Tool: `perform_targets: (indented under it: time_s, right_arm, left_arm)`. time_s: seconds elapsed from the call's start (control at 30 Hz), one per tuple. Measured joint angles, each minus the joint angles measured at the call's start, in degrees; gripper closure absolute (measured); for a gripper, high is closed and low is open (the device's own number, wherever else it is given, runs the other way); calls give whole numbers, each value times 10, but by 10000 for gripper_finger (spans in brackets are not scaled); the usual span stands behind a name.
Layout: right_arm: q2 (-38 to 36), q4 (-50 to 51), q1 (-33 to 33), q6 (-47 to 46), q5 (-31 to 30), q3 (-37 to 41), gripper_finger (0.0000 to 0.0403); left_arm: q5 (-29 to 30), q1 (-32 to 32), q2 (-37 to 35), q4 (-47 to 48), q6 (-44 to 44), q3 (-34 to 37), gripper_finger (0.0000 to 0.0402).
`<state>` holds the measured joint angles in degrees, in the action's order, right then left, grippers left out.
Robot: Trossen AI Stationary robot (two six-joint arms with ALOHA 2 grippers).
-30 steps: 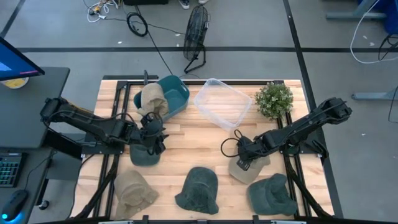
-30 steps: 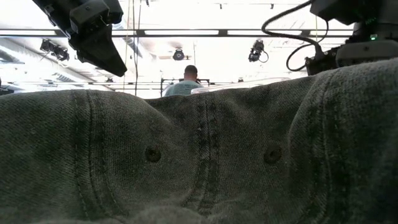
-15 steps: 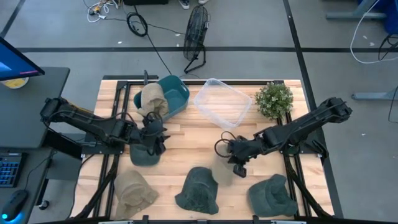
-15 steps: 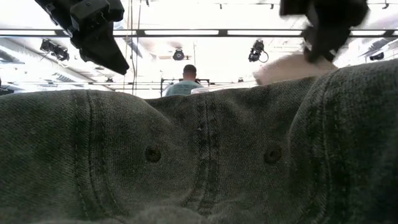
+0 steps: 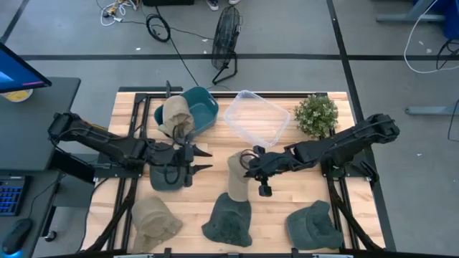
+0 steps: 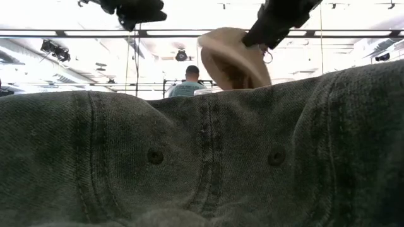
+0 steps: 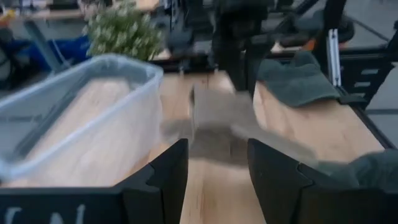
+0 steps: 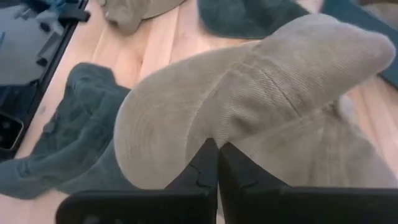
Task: Pick & Place hat
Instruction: Put the right brown cap into the blue bin
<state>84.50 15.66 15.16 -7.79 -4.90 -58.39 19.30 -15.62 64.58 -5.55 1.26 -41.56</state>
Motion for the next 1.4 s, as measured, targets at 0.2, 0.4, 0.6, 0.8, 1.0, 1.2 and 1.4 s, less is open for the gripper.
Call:
perform_targets:
  time_s: [0.2, 0.4, 0.6, 0.8, 1.0, 1.2, 1.4]
  right_arm:
    - [49, -51, -26, 28, 40, 0, 402]
    - [87, -101, -49, 39, 57, 0, 403]
    - [111, -124, -60, 57, 90, 0, 403]
    - [114, -135, -59, 83, 90, 0, 403]
    - [114, -147, -58, 100, 98, 0, 403]
    - [115, -156, -57, 119, 101, 0, 403]
    - [115, -173, -56, 160, 104, 0, 403]
  left_arm:
    - [-1, 1, 70, -58, -83, 0, 232]
    - [-1, 1, 139, -88, -110, -8, 232]
    - [-13, 11, 190, -103, -108, -12, 232]
    - [-60, 23, 225, -119, -73, -12, 232]
    - [-66, 32, 246, -121, -64, -13, 232]
    - [-118, 36, 251, -124, -51, -13, 234]
    - [-164, 36, 251, -134, -49, -13, 292]
